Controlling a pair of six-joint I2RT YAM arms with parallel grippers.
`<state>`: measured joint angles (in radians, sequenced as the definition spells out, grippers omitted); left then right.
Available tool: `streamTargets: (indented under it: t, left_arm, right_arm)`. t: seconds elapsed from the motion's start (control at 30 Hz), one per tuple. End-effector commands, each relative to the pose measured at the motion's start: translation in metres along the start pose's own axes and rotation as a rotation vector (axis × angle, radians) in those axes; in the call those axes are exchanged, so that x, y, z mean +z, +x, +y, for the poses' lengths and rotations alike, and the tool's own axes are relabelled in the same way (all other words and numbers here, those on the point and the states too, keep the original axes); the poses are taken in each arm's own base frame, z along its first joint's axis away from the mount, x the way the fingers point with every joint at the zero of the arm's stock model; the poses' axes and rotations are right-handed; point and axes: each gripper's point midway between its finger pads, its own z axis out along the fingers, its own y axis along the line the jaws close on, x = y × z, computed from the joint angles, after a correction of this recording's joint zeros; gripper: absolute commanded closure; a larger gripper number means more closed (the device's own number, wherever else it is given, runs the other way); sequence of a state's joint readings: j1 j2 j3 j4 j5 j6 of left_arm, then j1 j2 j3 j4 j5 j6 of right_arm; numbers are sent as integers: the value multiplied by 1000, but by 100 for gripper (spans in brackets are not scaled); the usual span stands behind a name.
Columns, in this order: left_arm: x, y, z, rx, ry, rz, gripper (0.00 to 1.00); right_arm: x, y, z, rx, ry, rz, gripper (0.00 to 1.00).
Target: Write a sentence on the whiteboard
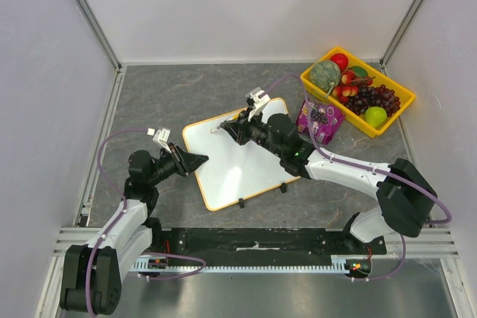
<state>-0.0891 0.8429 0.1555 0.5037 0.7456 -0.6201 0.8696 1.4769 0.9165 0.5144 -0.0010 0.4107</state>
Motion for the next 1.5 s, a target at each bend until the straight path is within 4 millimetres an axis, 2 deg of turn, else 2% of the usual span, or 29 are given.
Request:
streamTargets:
  t: [0.0, 0.2, 0.4, 0.57, 0.8, 1.07, 1.23, 1.47]
  left_arm:
    - [-1, 6, -1, 81, 30, 18, 98]
    - [-1, 6, -1, 83, 32, 18, 98]
    - [-1, 7, -1, 81, 33, 20, 98]
    - [-1, 7, -1, 84, 36, 20, 98]
    - [-1, 7, -1, 84, 35, 19, 98]
    - [-1, 7, -1, 84, 37, 19, 98]
    - [-1, 7, -2, 83, 38, 20, 98]
    - [-1, 7, -2, 83, 40, 20, 98]
  right_arm:
    - [-7, 15, -4, 6, 10, 26, 100]
    - [-17, 29, -6, 14, 15, 56, 100]
    - [-25, 34, 6, 14, -40, 80, 100]
    - [-26, 23, 16, 21, -77, 73, 100]
    - [-26, -9, 27, 28, -100, 7, 100]
    - [-17, -36, 27, 14, -73, -49, 100]
    - [-10, -35, 20, 0, -34, -39, 100]
    - [-6, -19, 14, -3, -20, 0, 100]
